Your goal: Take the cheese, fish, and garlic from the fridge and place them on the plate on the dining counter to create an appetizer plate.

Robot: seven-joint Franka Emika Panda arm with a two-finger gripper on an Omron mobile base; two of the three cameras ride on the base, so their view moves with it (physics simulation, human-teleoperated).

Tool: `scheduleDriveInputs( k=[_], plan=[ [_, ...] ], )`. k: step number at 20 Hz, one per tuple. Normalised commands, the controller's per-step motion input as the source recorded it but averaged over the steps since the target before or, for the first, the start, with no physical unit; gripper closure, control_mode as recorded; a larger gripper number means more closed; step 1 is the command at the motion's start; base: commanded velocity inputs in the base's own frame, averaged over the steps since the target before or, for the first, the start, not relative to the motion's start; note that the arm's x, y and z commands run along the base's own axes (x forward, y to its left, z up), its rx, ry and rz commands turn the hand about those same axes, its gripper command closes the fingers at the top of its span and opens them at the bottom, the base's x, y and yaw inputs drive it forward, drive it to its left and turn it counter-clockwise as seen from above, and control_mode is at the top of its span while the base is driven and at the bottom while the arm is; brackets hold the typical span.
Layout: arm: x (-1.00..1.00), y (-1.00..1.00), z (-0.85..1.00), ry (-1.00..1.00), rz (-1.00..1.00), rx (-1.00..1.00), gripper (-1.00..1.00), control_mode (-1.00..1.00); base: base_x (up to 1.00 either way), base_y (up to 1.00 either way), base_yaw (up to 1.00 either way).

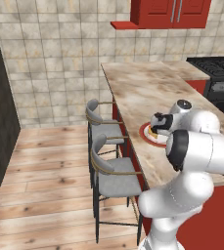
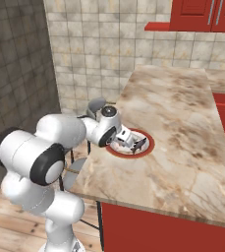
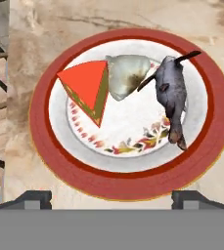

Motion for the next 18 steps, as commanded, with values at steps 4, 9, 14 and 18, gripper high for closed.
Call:
scheduleDriveInputs(
  k=[4, 9, 14, 18],
  plan=[
    [-0.70, 0.07, 1.00, -0.01, 0.00, 0.00, -1.00, -1.00, 0.00, 0.00, 0.00],
    [-0.64, 0.22, 1.00, 0.00, 0.03, 0.00, -1.00, -1.00, 0.00, 0.00, 0.00],
    [-0.76, 0.27, 1.00, 0.00, 0.04, -0.02, -1.00, -1.00, 0.00, 0.00, 0.00],
    [-0.89, 0.54, 0.95, 0.01, 0.04, -0.05, -1.00, -1.00, 0.00, 0.00, 0.00]
  ],
)
